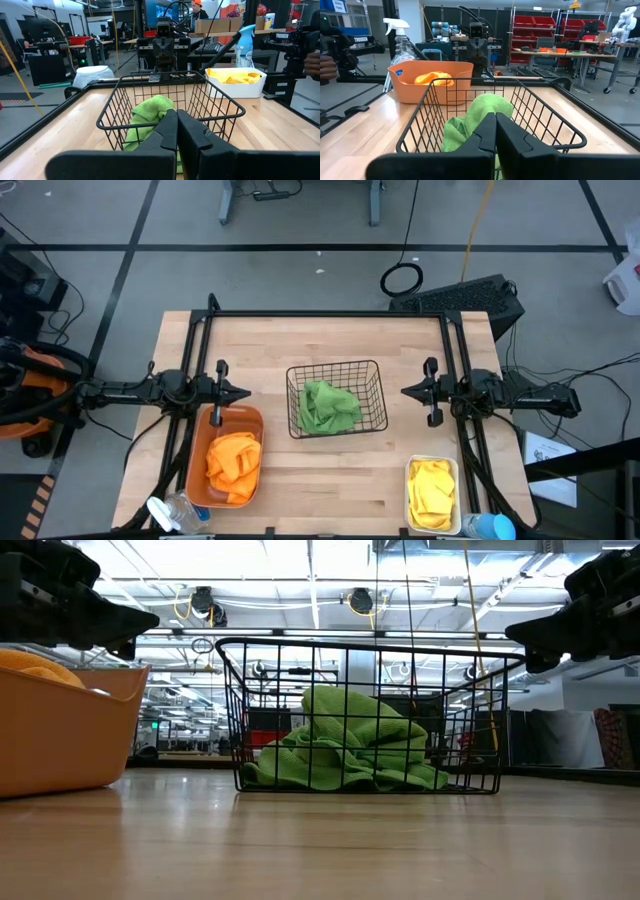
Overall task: Sort microfiber towel by color & place in baskets
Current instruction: Return to Home Position
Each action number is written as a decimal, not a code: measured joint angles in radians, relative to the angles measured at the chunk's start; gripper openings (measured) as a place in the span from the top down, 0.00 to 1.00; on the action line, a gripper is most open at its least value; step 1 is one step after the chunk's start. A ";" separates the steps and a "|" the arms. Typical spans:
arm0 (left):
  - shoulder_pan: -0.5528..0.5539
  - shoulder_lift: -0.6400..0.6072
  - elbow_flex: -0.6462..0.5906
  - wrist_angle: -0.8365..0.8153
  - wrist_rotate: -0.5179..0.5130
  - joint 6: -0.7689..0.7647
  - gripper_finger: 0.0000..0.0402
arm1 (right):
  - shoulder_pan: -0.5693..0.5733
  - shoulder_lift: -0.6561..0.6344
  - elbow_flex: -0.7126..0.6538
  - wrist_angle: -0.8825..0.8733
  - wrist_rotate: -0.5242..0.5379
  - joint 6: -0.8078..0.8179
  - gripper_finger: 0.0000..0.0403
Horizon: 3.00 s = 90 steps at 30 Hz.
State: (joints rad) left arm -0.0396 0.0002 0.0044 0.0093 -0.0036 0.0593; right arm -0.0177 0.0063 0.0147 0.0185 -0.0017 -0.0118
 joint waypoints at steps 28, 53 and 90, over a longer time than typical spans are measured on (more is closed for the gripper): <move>0.000 0.000 0.000 0.000 -0.003 -0.021 0.99 | 0.000 0.002 0.000 -0.001 0.000 0.000 1.00; 0.000 0.000 0.000 0.008 -0.008 -0.026 0.99 | 0.000 0.002 0.000 -0.001 0.000 0.000 1.00; 0.000 0.000 0.000 0.009 -0.008 -0.026 0.99 | 0.000 0.002 0.000 -0.001 0.001 0.001 1.00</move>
State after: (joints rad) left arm -0.0395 0.0002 0.0043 0.0181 -0.0116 0.0330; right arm -0.0181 0.0078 0.0147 0.0174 -0.0010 -0.0113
